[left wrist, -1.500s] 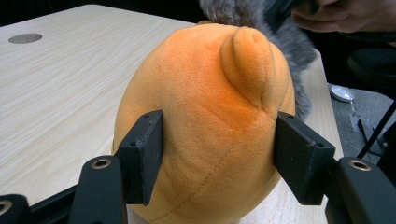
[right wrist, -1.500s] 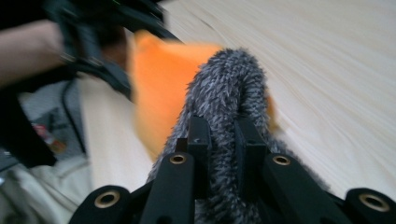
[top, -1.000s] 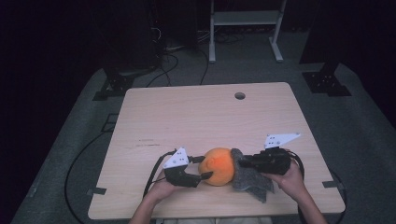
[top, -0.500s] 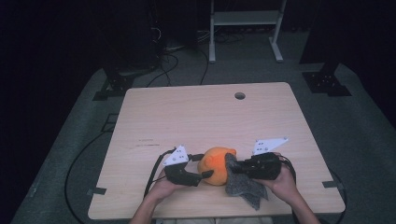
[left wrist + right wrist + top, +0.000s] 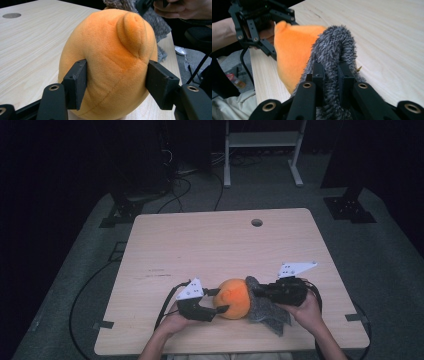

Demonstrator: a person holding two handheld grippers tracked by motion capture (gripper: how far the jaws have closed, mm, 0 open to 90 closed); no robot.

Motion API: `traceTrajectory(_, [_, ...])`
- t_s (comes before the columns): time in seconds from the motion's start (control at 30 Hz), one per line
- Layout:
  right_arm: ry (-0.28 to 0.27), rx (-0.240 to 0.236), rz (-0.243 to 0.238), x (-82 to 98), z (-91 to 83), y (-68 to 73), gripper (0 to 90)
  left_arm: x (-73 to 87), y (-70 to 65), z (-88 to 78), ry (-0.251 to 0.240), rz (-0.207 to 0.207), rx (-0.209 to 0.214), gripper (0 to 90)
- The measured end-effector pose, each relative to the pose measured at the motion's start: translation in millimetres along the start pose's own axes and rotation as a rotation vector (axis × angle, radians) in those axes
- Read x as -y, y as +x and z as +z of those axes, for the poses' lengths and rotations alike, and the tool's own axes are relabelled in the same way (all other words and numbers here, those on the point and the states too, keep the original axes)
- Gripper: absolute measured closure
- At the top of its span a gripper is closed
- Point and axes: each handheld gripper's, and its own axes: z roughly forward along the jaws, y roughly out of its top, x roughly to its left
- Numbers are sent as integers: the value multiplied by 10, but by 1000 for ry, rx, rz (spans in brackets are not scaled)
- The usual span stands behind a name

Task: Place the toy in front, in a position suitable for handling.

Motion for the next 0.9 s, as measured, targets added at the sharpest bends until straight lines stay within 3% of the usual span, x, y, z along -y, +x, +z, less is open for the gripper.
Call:
traceTrajectory(0.13, [57,9,29,87,-8,-84,787,-4,-19,7,7,21,4,380])
traceTrajectory(0.3, [-44,4,20,-26,-151,-36,786,-15,-89,46,27,79,20,384])
traceTrajectory(0.37, [-51,3,14,-51,-129,-33,783,-15,-94,43,31,89,28,379])
traceTrajectory(0.43, [-21,3,12,-21,-70,-42,783,-8,-100,41,37,98,36,380])
traceTrajectory(0.5, [10,-2,20,21,-46,-64,785,-7,-99,47,34,97,36,381])
traceTrajectory(0.6, [55,34,29,73,-75,-114,787,-8,-100,50,33,99,37,381])
traceTrajectory(0.67, [30,28,37,77,-121,-116,789,-8,-107,56,31,100,37,381])
traceTrajectory(0.77, [-35,-22,1,-29,-170,-17,788,-7,-113,68,28,98,46,380])
traceTrajectory(0.83, [-18,-13,-33,-73,-119,39,788,-3,-108,63,25,93,52,375])
traceTrajectory(0.9, [8,-14,-22,-40,-49,11,788,-5,-90,55,25,82,52,345])
